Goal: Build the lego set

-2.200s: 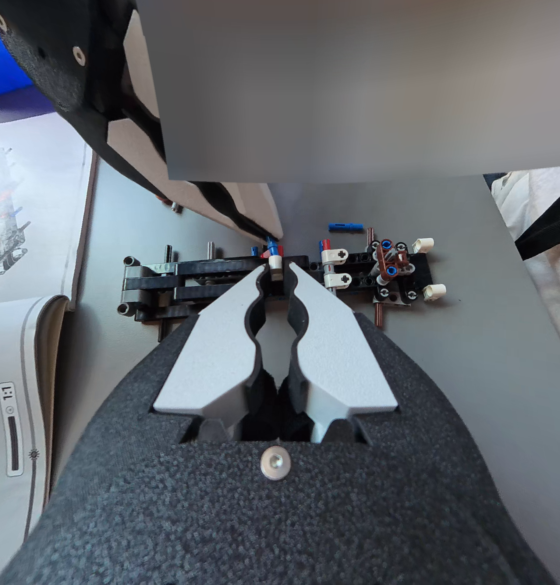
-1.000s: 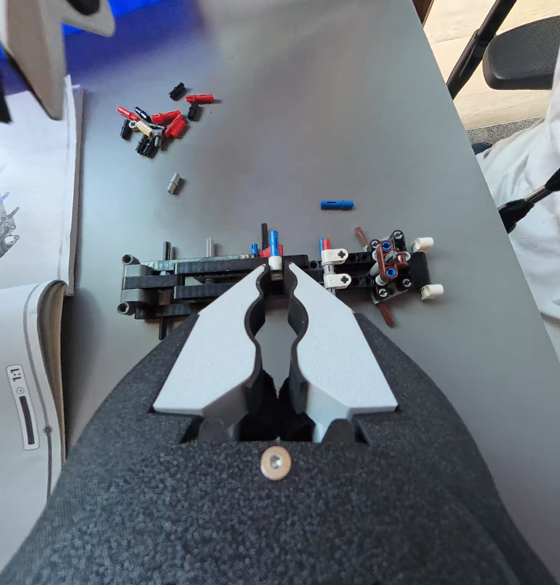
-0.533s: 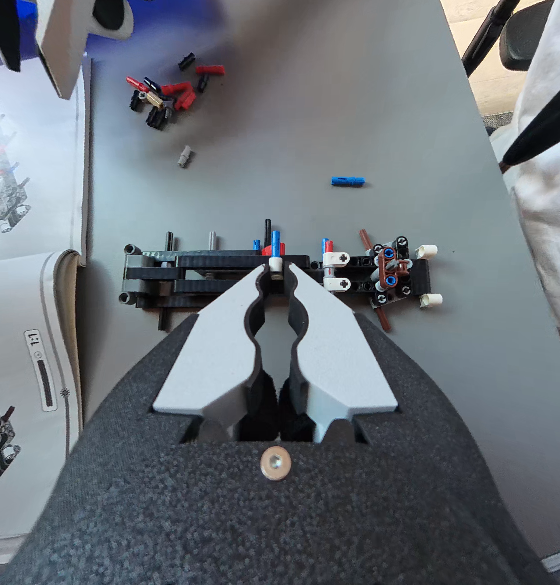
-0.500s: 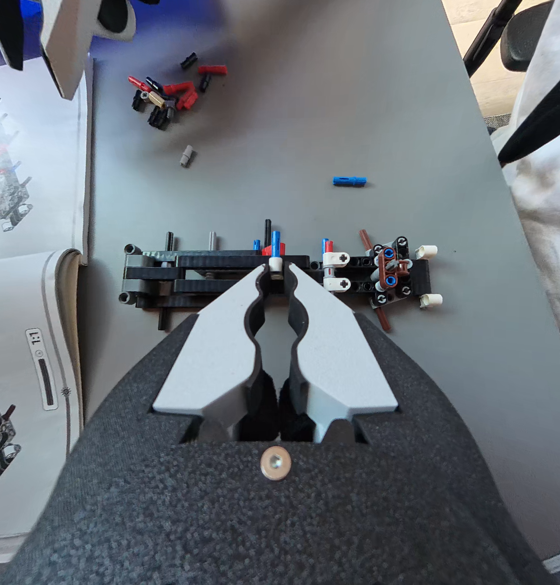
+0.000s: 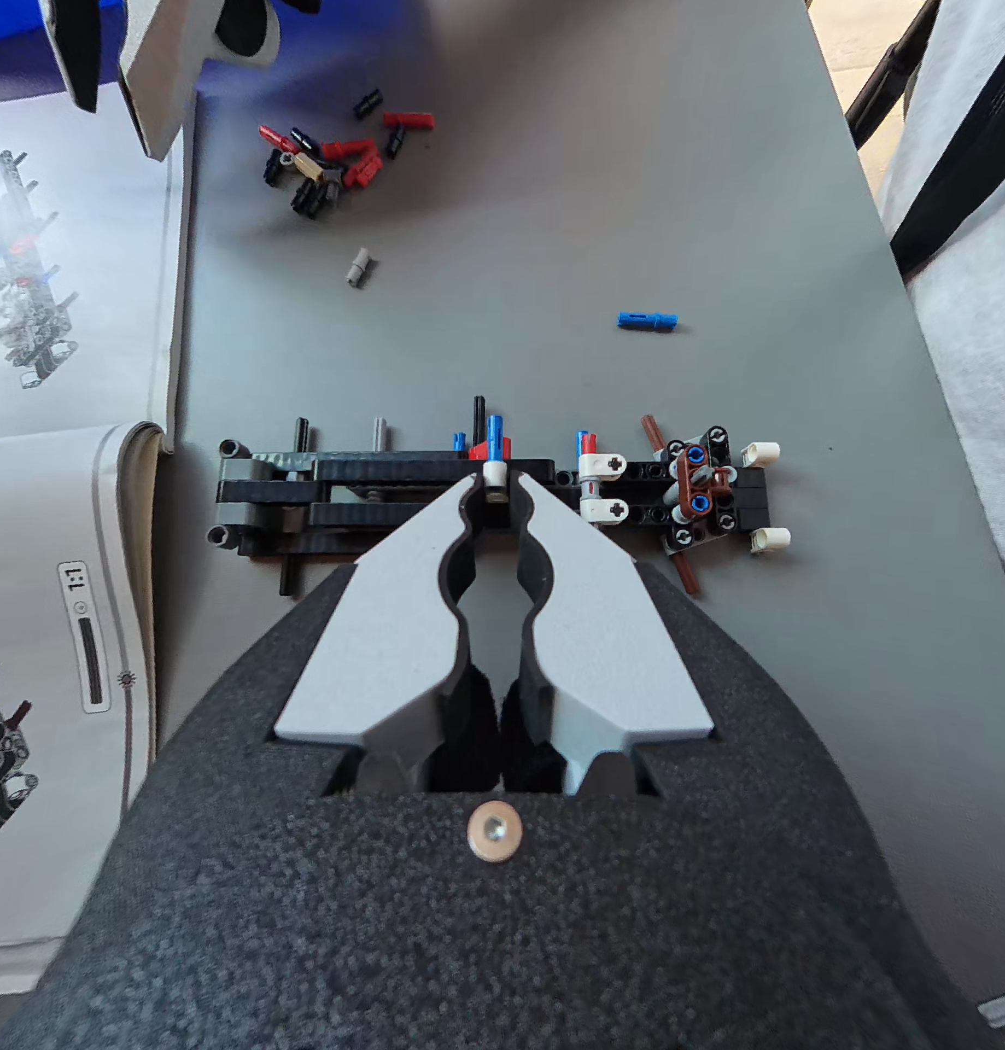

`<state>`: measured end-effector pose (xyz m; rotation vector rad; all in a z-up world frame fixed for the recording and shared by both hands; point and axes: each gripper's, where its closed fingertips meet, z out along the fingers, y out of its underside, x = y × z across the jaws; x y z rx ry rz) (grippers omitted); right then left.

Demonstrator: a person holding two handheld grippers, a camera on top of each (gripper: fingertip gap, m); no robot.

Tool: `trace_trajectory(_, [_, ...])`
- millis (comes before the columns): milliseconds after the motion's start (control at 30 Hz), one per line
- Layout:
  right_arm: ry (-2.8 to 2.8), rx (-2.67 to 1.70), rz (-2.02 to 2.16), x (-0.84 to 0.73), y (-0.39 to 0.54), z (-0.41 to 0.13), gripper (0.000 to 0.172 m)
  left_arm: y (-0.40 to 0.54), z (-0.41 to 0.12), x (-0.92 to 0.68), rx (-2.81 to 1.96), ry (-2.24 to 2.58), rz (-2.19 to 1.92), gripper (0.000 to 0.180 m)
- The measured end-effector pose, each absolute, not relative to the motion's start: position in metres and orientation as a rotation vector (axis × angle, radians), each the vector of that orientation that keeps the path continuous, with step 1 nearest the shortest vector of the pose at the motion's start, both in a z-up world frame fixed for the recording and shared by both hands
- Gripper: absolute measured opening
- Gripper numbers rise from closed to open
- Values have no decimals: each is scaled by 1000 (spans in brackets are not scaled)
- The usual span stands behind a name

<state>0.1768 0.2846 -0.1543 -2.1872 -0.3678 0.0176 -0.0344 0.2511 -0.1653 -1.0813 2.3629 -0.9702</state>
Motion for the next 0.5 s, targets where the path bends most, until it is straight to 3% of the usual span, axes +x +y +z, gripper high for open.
trace_trajectory(33, [-362, -2187, 38, 175, 284, -154, 33, 251, -165, -34, -1084, 2361, -978, 6])
trace_trajectory(200, [-394, -2155, 283, 150, 279, -148, 35, 251, -165, -34, -1088, 2358, -984, 6])
trace_trajectory(267, [-589, -2114, 439, 117, 265, -143, 27, 252, -165, -33, -1093, 2357, -978, 6])
trace_trajectory(500, [-1181, -1919, 728, 20, 193, -147, 25, 254, -164, -32, -1087, 2350, -926, 8])
